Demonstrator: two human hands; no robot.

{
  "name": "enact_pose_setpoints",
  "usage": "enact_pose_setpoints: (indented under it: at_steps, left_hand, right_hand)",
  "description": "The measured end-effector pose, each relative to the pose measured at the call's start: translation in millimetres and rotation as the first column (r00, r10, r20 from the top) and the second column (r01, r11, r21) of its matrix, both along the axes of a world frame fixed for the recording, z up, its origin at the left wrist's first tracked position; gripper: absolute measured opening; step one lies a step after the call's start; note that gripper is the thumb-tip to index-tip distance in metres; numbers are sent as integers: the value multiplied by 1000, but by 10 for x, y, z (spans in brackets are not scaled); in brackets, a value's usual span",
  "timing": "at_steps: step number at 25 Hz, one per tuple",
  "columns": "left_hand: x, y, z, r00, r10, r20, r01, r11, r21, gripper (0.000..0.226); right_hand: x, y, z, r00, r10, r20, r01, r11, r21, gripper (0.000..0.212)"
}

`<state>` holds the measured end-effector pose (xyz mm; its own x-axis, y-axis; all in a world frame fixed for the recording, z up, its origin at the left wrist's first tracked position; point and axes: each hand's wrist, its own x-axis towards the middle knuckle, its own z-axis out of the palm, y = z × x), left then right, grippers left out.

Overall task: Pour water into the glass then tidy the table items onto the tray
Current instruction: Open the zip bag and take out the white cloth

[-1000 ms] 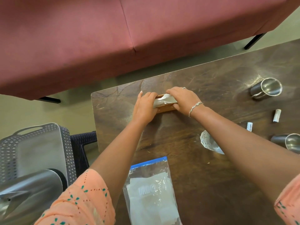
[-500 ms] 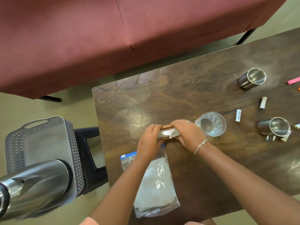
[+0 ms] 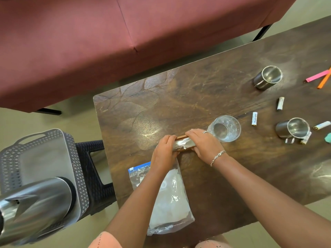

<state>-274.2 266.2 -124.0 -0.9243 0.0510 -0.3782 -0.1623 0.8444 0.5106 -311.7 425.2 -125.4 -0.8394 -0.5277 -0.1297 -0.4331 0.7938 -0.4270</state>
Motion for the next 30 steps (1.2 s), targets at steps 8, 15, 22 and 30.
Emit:
enact_pose_setpoints:
  at_steps: [8, 15, 22, 30]
  left_hand:
    - [12, -32, -23, 1000, 13, 23, -13, 1000, 4, 47]
    - [20, -30, -29, 1000, 8, 10, -8, 1000, -1, 55]
    - [304, -225, 227, 994, 43, -102, -50, 996, -69, 88]
    - [480, 4, 628, 994, 56, -91, -63, 995, -77, 81]
  right_hand:
    - [-11, -16, -10, 1000, 9, -2, -9, 1000, -3, 44]
    - [4, 4, -47, 998, 38, -52, -38, 999, 8, 54]
    - [125, 155, 323, 992, 0, -126, 7, 999, 54, 72]
    - [231, 772, 619, 975, -104, -196, 120, 990, 71, 66]
